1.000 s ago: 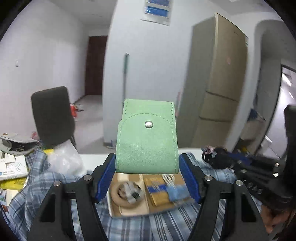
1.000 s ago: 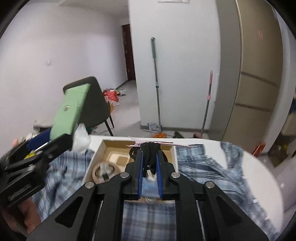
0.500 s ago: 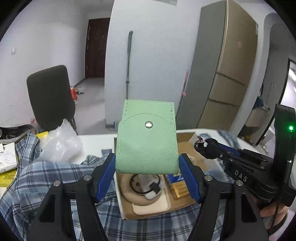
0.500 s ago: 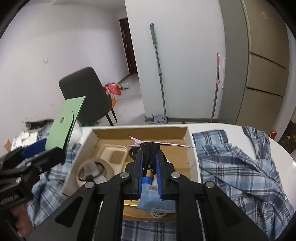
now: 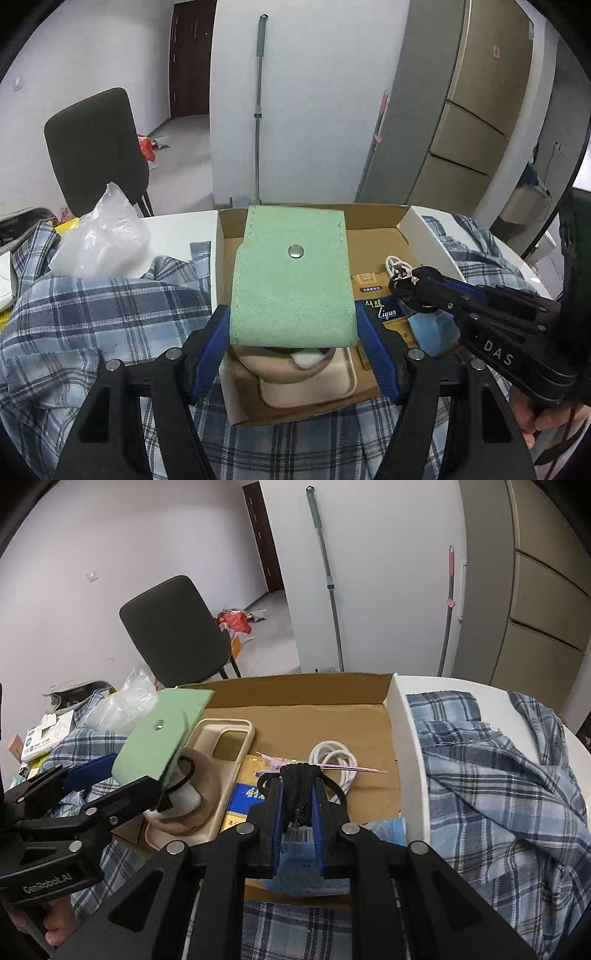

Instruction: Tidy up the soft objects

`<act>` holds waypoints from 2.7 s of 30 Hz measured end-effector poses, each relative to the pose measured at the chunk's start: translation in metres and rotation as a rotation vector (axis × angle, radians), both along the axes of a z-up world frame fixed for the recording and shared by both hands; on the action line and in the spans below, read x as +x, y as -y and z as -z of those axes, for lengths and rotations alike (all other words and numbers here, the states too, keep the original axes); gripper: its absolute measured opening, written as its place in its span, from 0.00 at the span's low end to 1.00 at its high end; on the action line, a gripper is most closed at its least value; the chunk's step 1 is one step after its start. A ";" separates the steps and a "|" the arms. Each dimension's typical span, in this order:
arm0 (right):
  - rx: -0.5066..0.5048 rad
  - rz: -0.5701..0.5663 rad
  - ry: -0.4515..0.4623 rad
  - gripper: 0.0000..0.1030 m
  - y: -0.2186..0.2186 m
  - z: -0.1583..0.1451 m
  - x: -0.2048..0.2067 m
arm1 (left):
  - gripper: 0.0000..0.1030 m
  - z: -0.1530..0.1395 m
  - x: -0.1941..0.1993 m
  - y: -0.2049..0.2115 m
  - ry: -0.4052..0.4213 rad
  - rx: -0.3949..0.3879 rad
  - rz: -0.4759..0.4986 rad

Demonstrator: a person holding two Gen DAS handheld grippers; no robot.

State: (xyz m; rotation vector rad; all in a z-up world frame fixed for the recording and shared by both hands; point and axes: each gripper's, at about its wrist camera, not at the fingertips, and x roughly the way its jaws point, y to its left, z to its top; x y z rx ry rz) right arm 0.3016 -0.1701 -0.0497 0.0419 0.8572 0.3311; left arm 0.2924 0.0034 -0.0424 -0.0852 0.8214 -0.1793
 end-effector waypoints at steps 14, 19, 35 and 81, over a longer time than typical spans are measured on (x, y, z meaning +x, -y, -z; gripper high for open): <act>-0.013 0.021 0.072 0.46 0.008 -0.019 -0.004 | 0.83 -0.008 -0.006 0.000 0.066 0.016 -0.011; -0.041 0.059 0.153 0.46 0.010 -0.044 -0.015 | 0.83 -0.029 -0.016 -0.002 0.148 0.024 -0.035; 0.001 0.046 0.399 0.68 0.023 -0.116 -0.149 | 0.83 -0.122 -0.151 0.000 0.448 0.129 -0.052; -0.025 0.010 0.652 1.00 0.041 -0.057 -0.245 | 1.00 -0.045 -0.237 -0.008 0.632 0.106 -0.089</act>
